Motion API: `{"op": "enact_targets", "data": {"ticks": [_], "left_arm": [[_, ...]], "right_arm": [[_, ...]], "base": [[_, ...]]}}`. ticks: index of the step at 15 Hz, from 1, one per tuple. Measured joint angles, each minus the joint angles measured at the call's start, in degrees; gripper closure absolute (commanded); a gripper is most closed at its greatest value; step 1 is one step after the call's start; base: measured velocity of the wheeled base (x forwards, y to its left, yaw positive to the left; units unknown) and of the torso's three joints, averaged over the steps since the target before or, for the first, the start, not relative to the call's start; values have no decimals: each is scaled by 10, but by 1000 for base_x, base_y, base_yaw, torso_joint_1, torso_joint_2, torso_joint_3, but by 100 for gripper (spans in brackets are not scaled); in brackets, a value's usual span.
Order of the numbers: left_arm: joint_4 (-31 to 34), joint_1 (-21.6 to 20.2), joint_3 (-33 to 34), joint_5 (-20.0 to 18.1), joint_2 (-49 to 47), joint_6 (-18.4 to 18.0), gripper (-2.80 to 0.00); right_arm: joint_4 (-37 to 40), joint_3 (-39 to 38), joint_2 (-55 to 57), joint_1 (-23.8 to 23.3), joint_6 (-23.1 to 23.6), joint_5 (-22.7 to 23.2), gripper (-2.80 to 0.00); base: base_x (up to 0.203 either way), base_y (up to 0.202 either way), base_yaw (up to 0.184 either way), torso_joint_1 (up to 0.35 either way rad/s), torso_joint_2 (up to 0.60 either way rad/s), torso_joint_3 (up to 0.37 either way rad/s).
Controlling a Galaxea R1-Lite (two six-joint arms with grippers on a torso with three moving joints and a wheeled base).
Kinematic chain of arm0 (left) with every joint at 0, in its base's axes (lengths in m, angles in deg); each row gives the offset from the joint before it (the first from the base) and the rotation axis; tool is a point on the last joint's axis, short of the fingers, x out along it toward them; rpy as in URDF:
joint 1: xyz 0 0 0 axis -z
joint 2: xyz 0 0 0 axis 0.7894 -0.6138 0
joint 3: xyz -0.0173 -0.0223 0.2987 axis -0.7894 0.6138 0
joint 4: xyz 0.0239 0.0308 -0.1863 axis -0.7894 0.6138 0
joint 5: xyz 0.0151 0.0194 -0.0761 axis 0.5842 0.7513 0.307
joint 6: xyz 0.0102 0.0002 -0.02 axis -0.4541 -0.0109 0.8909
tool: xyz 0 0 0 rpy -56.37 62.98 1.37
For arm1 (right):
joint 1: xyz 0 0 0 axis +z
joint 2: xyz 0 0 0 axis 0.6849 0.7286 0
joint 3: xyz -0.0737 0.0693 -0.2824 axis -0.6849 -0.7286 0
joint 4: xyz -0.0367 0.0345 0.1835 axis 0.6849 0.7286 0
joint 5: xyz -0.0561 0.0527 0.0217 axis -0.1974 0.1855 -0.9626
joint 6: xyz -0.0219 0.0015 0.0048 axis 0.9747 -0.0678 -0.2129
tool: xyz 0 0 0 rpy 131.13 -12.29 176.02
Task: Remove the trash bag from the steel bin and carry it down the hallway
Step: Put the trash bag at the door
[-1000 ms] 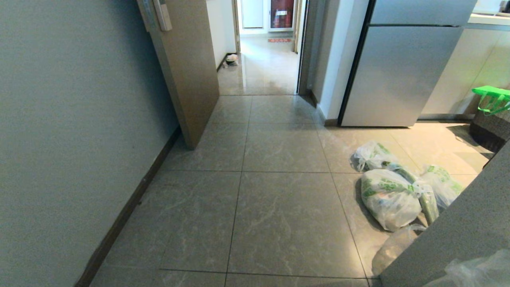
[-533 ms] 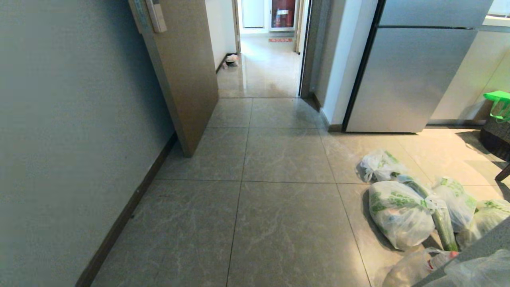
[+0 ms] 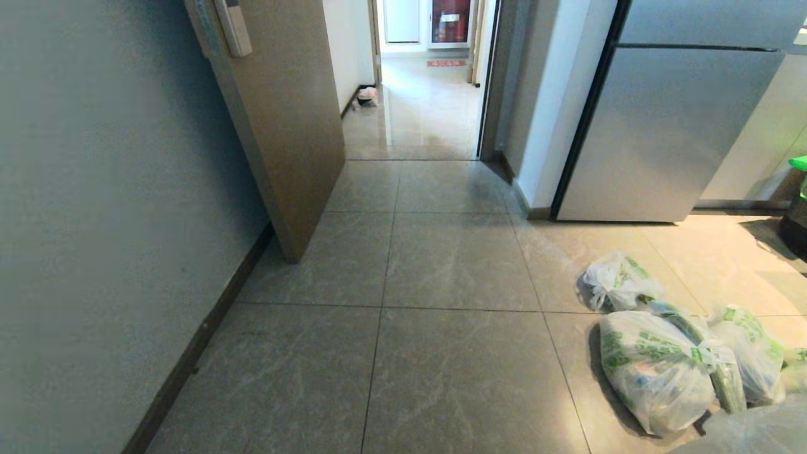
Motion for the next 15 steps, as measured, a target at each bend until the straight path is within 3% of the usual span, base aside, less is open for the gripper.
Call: {"op": "enact_targets", "data": {"ticks": [15], "left_arm": [[0,0,0,0,0,0,0]], "right_arm": [[0,0,0,1,0,0,0]], "base": [[192,0,1,3,2,3]]}}
